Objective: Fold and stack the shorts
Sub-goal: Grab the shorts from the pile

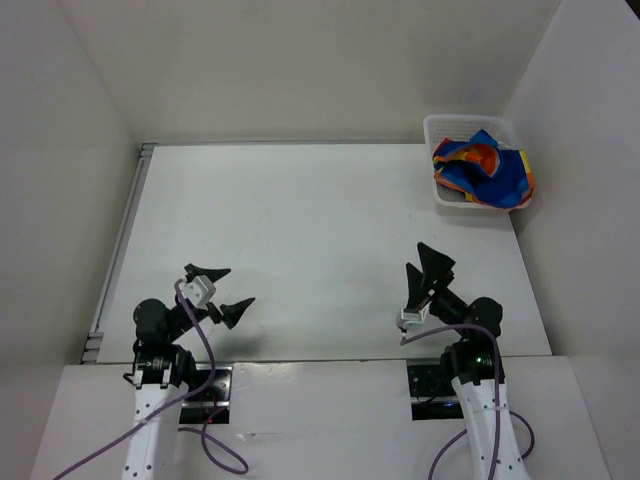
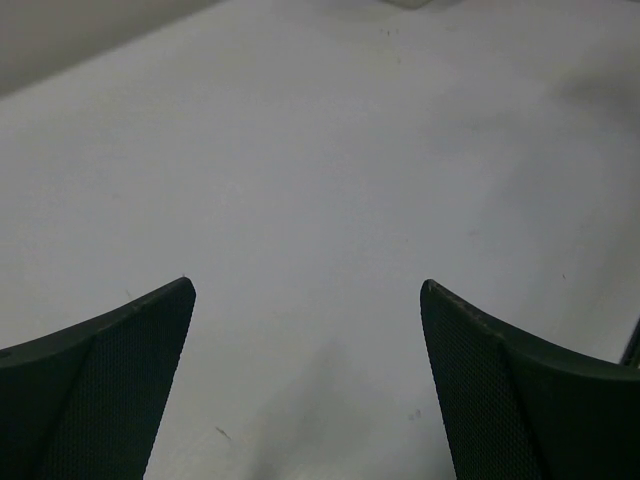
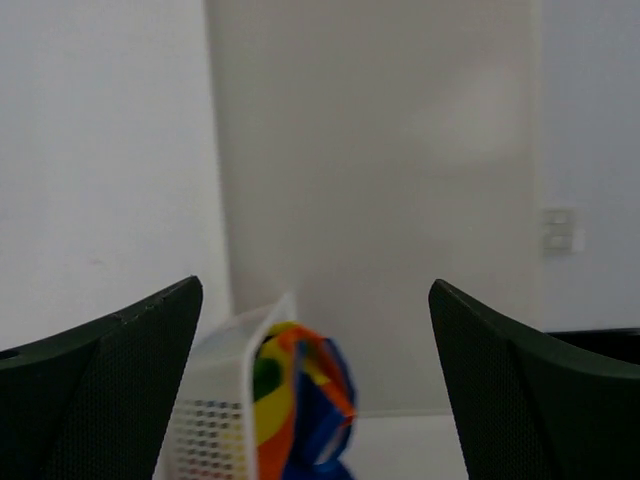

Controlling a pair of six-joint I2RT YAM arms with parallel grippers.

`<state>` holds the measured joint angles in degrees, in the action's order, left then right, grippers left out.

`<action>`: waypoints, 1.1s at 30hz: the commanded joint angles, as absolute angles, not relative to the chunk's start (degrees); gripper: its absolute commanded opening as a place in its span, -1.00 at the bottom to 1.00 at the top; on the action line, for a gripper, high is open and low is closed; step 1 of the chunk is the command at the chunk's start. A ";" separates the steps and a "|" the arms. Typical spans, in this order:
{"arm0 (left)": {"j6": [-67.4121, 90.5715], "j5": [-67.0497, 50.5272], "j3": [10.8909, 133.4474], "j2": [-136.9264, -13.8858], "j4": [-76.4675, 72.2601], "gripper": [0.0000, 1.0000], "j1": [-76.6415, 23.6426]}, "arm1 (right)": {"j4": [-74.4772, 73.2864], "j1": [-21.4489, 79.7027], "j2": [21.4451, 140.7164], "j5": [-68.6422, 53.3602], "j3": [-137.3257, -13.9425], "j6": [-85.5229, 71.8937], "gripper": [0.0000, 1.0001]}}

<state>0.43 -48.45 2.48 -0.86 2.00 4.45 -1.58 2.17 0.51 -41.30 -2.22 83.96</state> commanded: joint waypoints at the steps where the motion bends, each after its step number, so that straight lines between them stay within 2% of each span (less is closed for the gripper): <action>1: 0.00 -50.65 5.43 -5.16 -19.30 1.00 2.73 | 20.36 2.55 1.13 -44.04 -2.18 87.84 0.96; 4: 0.00 -41.63 17.18 -22.71 -21.27 1.00 -0.16 | 15.58 3.08 15.15 -37.55 -14.81 80.62 0.96; 5: 0.00 -38.27 22.45 -35.47 -19.18 1.00 -1.22 | 14.25 3.69 27.30 -31.53 -23.82 73.55 0.96; 6: 0.00 -34.84 35.46 -42.29 -13.77 1.00 -2.54 | 12.93 4.21 33.60 -27.11 -28.78 66.69 0.96; 7: 0.00 -31.15 42.47 -48.89 -10.32 1.00 -3.68 | 11.53 4.91 39.84 -22.02 -34.31 59.05 0.96; 8: 0.00 -24.59 49.06 -61.31 -7.41 1.00 -5.52 | 10.73 5.62 46.60 -15.71 -44.89 50.19 0.96; 9: 0.00 -22.35 60.01 -66.65 -1.29 1.00 -5.54 | 6.29 5.62 58.59 -4.25 -49.96 36.44 0.96; 10: 0.00 -21.28 64.64 -71.32 2.34 1.00 -6.15 | 3.46 4.84 64.54 0.04 -54.88 32.12 0.96; 12: 0.00 -20.49 72.91 -83.37 14.33 1.00 -7.20 | -2.69 -0.22 80.32 4.90 -68.95 18.46 0.96; 14: 0.00 -19.87 83.25 -93.28 24.02 1.00 -7.73 | -12.54 -6.46 92.91 2.14 -81.30 6.84 0.96; 18: 0.00 -24.60 89.91 -101.60 27.87 1.00 -7.73 | -16.00 -12.03 103.15 -0.61 -90.43 -2.19 0.96; 25: 0.00 -24.26 90.44 -103.62 26.89 1.00 -9.76 | -14.85 -12.66 110.91 -1.85 -91.85 -1.67 0.96; 26: 0.00 -24.26 91.14 -104.32 26.89 1.00 -9.76 | -14.85 -12.66 111.44 -1.85 -91.85 -1.67 0.80; 28: 0.00 -24.87 91.66 -104.33 26.89 1.00 -9.76 | -14.85 -12.66 112.49 -2.37 -91.32 -0.97 0.29; 29: 0.00 -24.87 92.19 -104.33 26.89 1.00 -9.76 | -14.85 -12.66 113.28 -2.37 -91.32 -0.97 -0.33; 30: 0.00 -24.87 92.20 -104.94 26.89 1.00 -9.76 | -14.85 -12.66 113.29 -2.37 -92.01 -0.97 -0.61; 31: 0.00 -24.87 92.20 -104.94 26.89 1.00 -9.76 | -14.85 -12.66 113.29 -3.16 -92.54 -0.97 -0.85; 32: 0.00 -24.87 92.72 -104.94 26.89 1.00 -9.76 | -14.33 -12.66 113.29 -3.69 -93.16 -0.36 -1.00; 33: 0.00 -24.87 92.72 -104.94 26.89 1.00 -9.76 | -14.33 -12.66 112.42 -4.65 -94.99 -0.35 -1.00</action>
<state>0.23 -23.73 90.41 -104.92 27.05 -9.93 -15.57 -12.78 112.97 -2.66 -89.84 0.10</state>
